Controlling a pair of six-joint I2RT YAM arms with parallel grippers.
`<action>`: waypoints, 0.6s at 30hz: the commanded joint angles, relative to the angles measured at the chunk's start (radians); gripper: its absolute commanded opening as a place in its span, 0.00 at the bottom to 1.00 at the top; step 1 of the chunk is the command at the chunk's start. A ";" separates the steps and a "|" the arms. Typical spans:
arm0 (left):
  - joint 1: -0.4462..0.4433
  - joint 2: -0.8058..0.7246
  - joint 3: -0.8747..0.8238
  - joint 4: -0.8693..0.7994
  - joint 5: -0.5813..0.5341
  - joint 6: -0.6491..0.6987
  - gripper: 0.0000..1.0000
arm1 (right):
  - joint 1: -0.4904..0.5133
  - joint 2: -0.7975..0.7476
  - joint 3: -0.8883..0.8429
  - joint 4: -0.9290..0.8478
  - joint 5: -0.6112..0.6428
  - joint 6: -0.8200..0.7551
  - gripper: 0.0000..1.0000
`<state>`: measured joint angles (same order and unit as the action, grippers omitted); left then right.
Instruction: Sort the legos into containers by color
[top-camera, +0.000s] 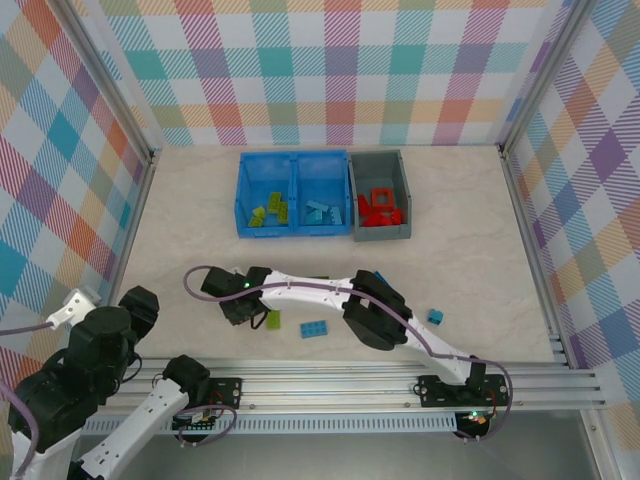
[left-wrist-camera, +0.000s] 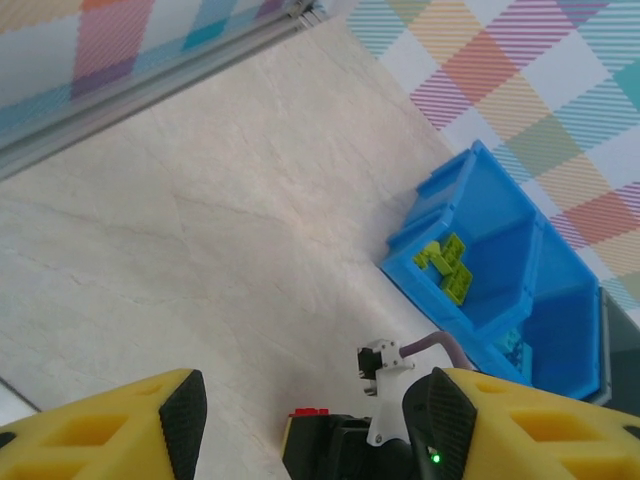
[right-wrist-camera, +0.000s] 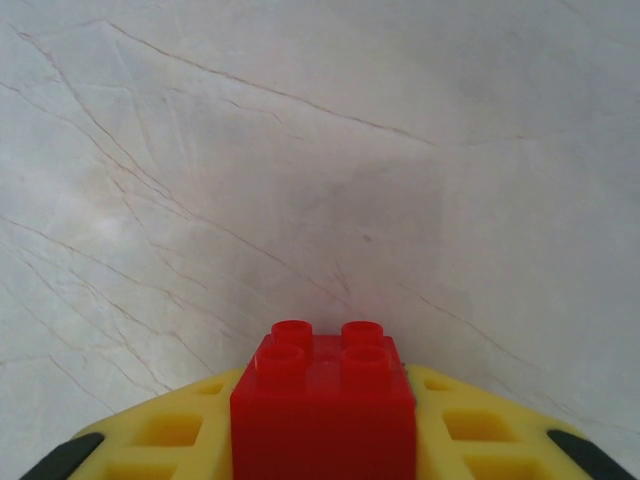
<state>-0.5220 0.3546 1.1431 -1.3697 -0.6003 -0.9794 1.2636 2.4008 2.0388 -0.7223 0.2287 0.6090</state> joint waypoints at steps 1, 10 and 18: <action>-0.004 0.060 -0.039 0.160 0.145 0.097 0.63 | -0.002 -0.174 -0.081 0.021 0.071 -0.024 0.31; -0.013 0.430 -0.063 0.618 0.687 0.200 0.64 | -0.279 -0.738 -0.557 0.091 0.087 -0.036 0.32; -0.296 0.860 0.121 0.843 0.557 0.275 0.64 | -0.697 -0.805 -0.586 0.079 -0.019 -0.130 0.34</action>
<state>-0.7456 1.1454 1.1896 -0.6666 -0.0196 -0.7605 0.6182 1.5402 1.4391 -0.6228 0.2726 0.5339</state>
